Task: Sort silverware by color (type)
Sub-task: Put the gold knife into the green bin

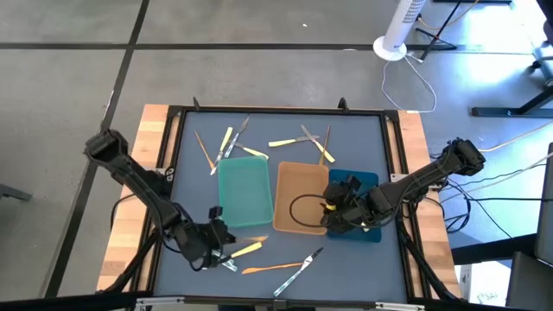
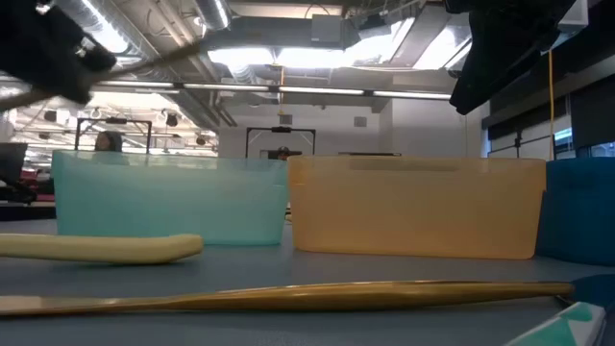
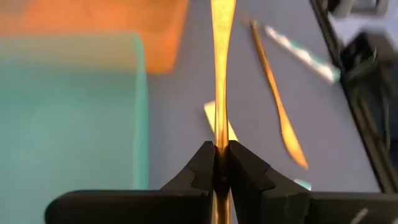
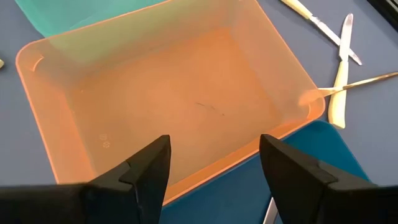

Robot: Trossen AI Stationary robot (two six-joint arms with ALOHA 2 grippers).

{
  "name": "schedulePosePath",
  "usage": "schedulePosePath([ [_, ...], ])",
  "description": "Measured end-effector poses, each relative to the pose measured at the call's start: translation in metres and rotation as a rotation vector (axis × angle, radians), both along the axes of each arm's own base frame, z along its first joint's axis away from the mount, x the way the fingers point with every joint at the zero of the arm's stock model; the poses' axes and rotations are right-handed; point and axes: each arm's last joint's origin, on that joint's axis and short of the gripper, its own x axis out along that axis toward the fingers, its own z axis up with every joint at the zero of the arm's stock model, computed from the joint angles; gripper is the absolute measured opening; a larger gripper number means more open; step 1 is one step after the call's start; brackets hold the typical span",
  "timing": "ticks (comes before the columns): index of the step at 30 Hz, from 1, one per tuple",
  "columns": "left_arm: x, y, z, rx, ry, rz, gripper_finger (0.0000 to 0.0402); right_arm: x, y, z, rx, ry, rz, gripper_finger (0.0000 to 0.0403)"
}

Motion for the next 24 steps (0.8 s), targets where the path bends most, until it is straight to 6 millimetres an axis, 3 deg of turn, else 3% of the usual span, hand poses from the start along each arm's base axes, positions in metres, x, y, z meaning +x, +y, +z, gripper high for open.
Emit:
schedulePosePath([
  [12, -0.006, 0.024, 0.048, -0.040, -0.292, 0.266, 0.0024, 0.000, 0.000, 0.000, -0.016, -0.009, -0.006, 0.0234],
  [24, 0.008, 0.056, 0.056, -0.147, -0.346, 0.488, 0.0024, 0.000, 0.000, 0.000, -0.020, -0.013, -0.008, 0.0234],
])
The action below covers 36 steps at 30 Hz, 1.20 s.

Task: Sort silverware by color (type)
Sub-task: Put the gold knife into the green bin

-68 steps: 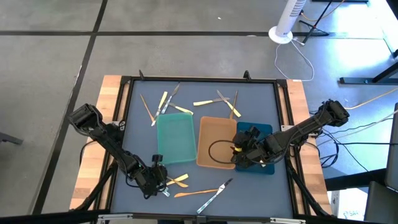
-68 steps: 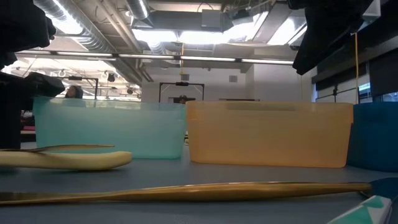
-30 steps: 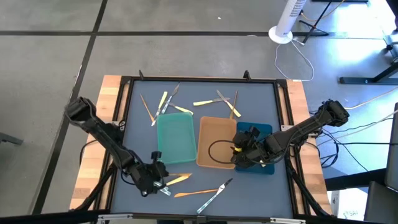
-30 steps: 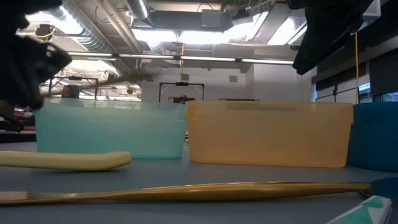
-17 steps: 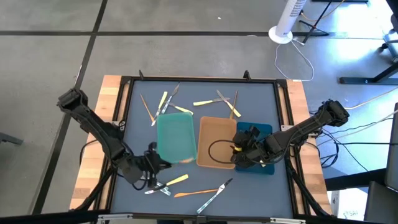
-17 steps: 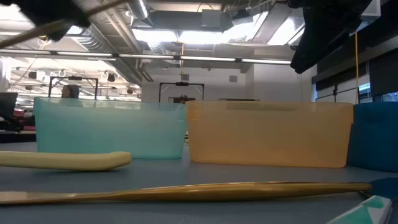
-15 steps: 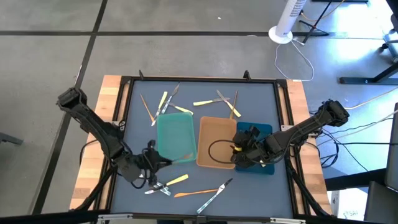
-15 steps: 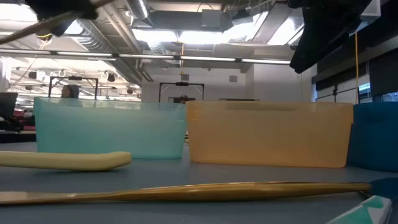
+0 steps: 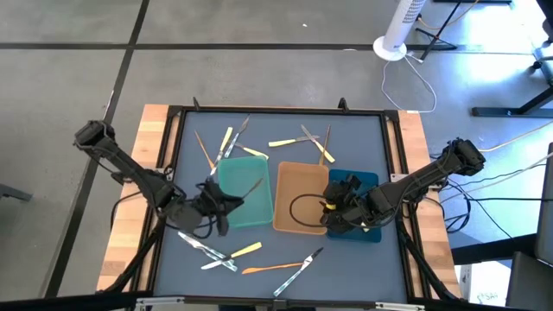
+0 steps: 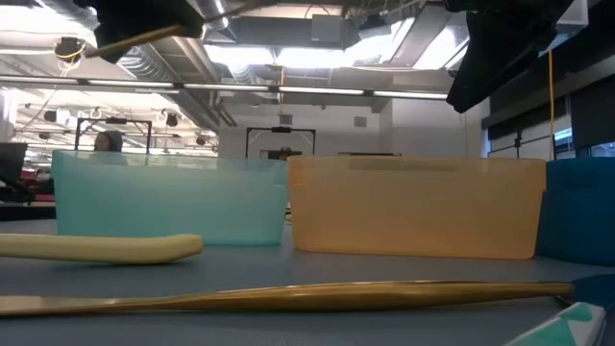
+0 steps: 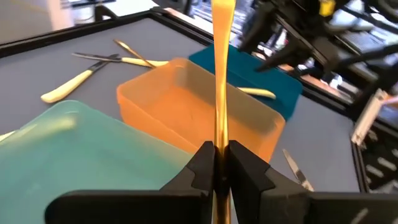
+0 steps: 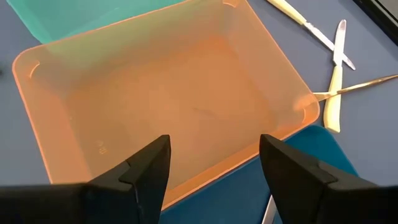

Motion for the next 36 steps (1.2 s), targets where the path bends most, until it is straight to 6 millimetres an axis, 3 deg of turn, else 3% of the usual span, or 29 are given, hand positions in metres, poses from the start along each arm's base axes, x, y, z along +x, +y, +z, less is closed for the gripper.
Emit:
schedulePosePath([
  [15, 0.015, 0.027, -0.004, -0.097, 0.016, 0.093, 0.0024, 0.001, 0.000, 0.000, -0.016, -0.007, 0.009, 0.0234],
  [25, 0.010, 0.046, -0.023, -0.222, 0.178, 0.213, 0.0025, 0.001, 0.000, 0.001, -0.027, -0.018, 0.007, 0.0234],
  [36, 0.002, 0.059, -0.047, -0.364, 0.172, 0.348, 0.0025, 0.002, -0.001, 0.001, -0.048, -0.025, 0.004, 0.0234],
])
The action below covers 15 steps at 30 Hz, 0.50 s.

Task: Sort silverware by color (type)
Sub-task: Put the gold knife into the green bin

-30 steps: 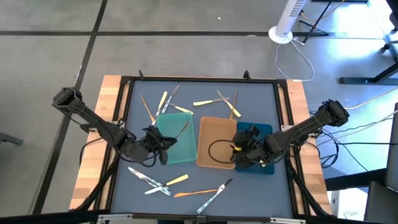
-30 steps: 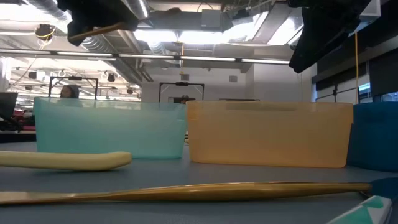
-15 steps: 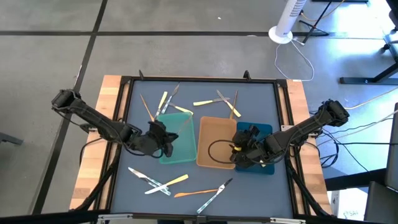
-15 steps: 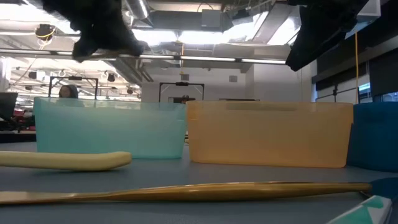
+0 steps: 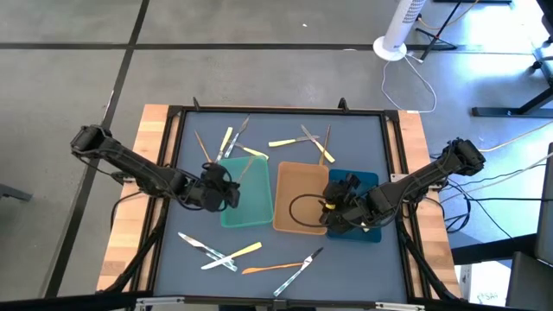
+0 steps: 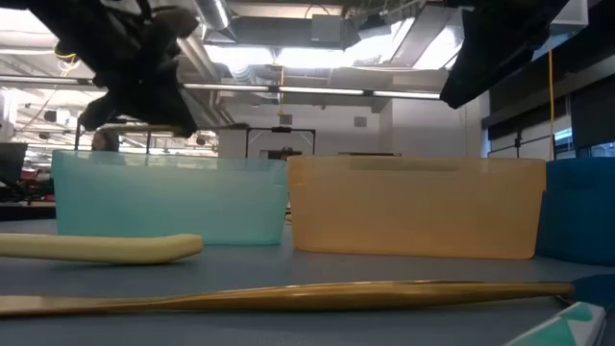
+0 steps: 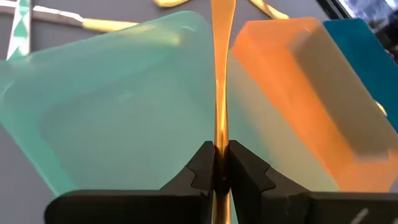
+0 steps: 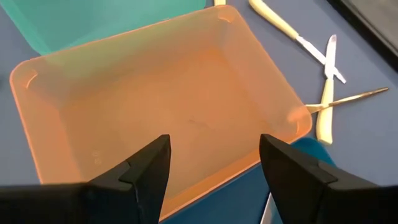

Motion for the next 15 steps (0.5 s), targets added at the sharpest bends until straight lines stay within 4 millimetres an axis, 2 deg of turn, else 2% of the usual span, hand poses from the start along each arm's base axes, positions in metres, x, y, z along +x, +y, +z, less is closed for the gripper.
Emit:
schedulePosePath([
  [15, -0.004, 0.006, -0.024, -0.053, -0.089, 0.023, 0.0025, 0.000, -0.001, 0.001, -0.034, -0.007, 0.004, 0.0234],
])
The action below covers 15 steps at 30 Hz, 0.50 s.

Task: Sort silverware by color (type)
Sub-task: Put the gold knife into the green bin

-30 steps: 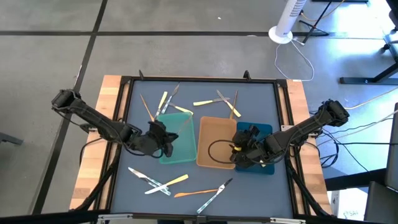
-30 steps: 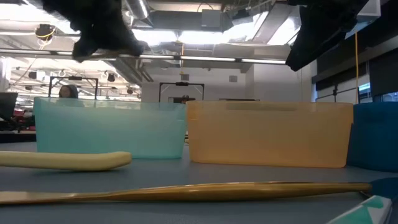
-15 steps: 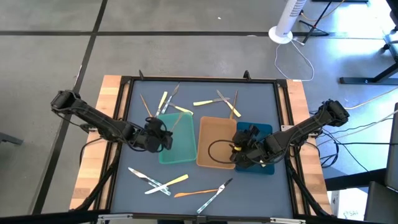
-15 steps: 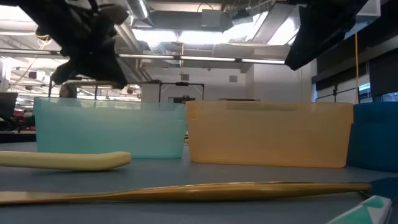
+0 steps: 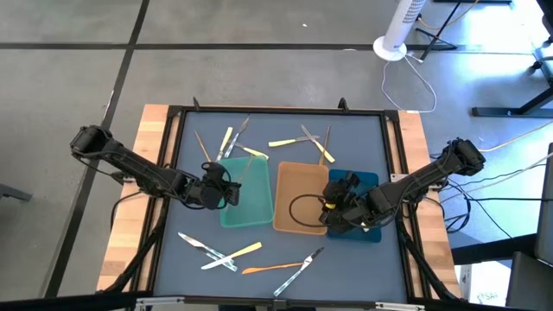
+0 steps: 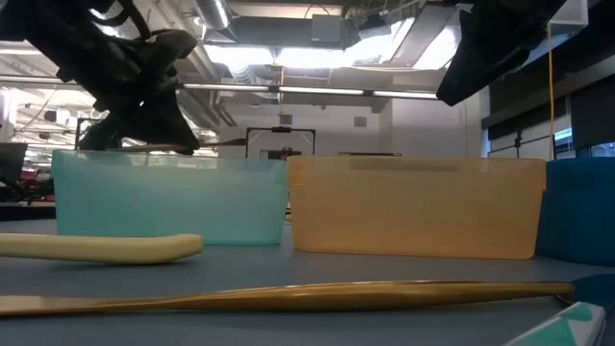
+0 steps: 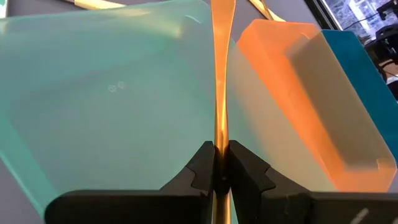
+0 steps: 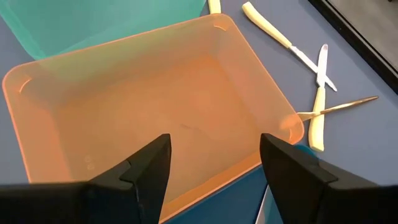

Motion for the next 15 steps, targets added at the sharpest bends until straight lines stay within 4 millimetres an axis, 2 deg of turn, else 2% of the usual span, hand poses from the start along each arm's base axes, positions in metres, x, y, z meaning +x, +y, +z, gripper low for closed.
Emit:
schedulePosePath([
  [5, 0.004, -0.002, -0.004, -0.008, -0.011, -0.005, 0.0025, 0.000, 0.000, 0.000, 0.000, 0.000, 0.000, 0.0234],
  [15, 0.020, -0.007, -0.033, -0.040, 0.060, -0.048, 0.0025, 0.000, 0.000, 0.000, 0.002, -0.004, 0.000, 0.0234],
])
